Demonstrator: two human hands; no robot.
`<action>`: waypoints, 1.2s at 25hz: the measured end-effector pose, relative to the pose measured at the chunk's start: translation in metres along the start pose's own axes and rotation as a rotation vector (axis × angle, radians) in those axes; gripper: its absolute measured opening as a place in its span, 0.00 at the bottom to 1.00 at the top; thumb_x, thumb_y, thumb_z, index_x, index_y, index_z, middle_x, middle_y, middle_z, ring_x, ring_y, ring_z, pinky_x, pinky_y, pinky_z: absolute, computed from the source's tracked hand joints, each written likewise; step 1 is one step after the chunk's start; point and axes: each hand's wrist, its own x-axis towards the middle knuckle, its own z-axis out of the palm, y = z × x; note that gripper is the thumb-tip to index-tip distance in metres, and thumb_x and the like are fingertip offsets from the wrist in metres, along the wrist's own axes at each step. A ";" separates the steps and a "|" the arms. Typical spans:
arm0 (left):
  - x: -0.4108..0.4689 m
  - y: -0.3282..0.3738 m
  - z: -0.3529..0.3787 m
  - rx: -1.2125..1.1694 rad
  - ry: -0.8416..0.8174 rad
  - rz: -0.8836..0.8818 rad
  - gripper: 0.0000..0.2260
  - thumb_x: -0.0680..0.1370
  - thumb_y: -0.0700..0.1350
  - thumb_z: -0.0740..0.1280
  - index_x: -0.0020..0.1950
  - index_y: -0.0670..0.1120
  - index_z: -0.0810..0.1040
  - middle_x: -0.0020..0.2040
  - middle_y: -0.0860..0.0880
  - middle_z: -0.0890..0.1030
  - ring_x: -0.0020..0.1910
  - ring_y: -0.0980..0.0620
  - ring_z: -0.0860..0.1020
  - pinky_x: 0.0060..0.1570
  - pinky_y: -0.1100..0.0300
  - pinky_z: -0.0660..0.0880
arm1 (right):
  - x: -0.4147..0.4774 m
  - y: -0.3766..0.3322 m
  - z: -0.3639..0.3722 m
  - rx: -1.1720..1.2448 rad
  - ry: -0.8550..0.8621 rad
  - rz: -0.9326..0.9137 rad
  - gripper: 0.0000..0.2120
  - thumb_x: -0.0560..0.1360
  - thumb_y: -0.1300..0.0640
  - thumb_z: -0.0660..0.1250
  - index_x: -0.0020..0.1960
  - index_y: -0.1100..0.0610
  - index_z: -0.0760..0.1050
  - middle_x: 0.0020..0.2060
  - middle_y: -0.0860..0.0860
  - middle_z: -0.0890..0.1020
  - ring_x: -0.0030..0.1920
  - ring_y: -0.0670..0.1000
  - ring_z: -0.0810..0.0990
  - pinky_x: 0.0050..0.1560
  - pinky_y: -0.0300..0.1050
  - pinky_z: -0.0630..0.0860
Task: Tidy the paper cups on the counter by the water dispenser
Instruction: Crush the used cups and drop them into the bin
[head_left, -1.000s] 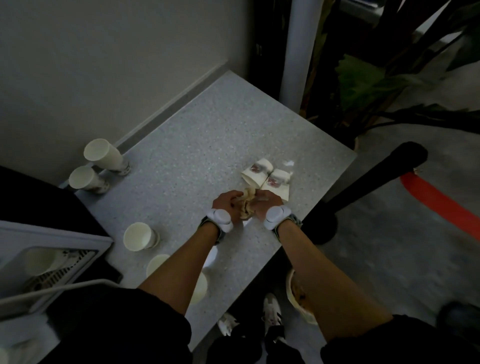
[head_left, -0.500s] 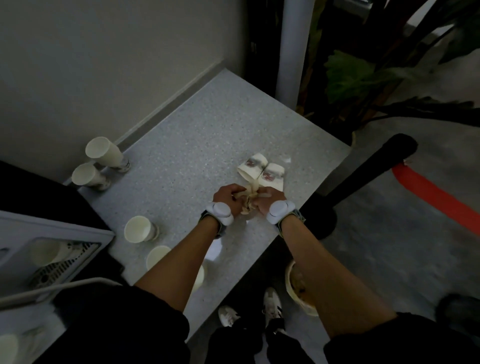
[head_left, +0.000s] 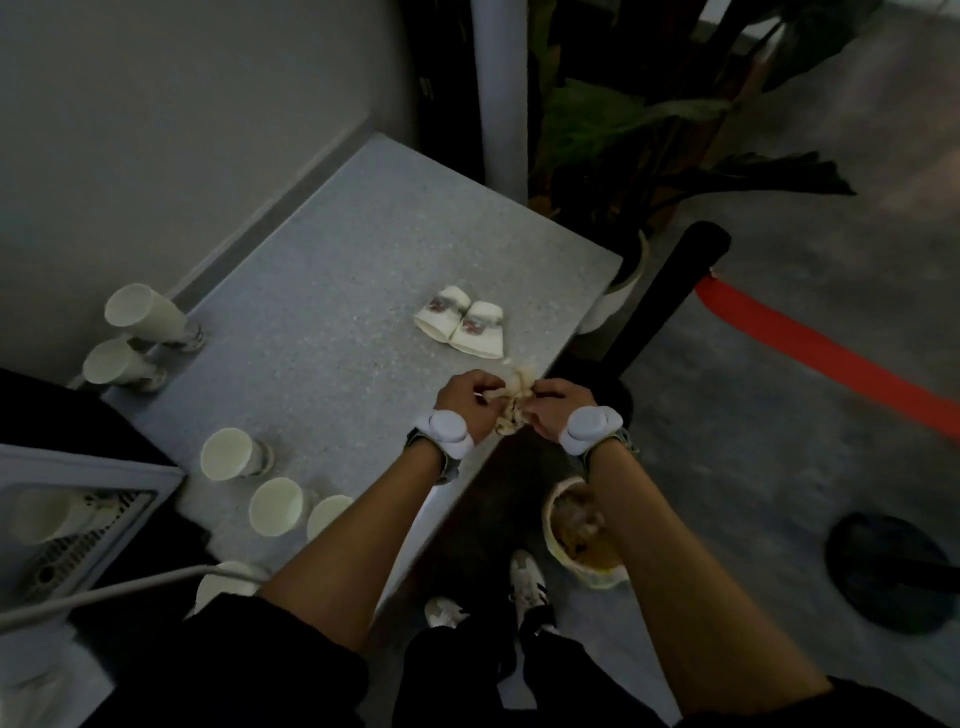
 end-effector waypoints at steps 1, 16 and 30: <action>-0.003 0.003 0.010 0.004 -0.016 0.004 0.13 0.75 0.44 0.71 0.58 0.44 0.81 0.56 0.43 0.83 0.54 0.44 0.82 0.56 0.50 0.80 | -0.005 0.007 -0.006 0.044 0.035 0.012 0.20 0.74 0.67 0.69 0.65 0.66 0.73 0.62 0.66 0.77 0.63 0.65 0.76 0.67 0.58 0.72; -0.042 0.016 0.159 0.168 -0.377 0.024 0.14 0.77 0.43 0.67 0.62 0.42 0.77 0.59 0.42 0.81 0.58 0.43 0.80 0.57 0.54 0.77 | -0.054 0.144 -0.092 0.113 0.263 0.283 0.17 0.75 0.63 0.67 0.64 0.62 0.76 0.62 0.61 0.79 0.63 0.60 0.77 0.65 0.50 0.73; -0.032 0.019 0.183 0.318 -0.476 0.001 0.19 0.78 0.40 0.63 0.70 0.42 0.71 0.67 0.41 0.75 0.66 0.41 0.74 0.66 0.49 0.73 | -0.050 0.183 -0.117 0.123 0.273 0.401 0.21 0.76 0.60 0.67 0.68 0.61 0.72 0.65 0.61 0.77 0.65 0.60 0.76 0.68 0.52 0.72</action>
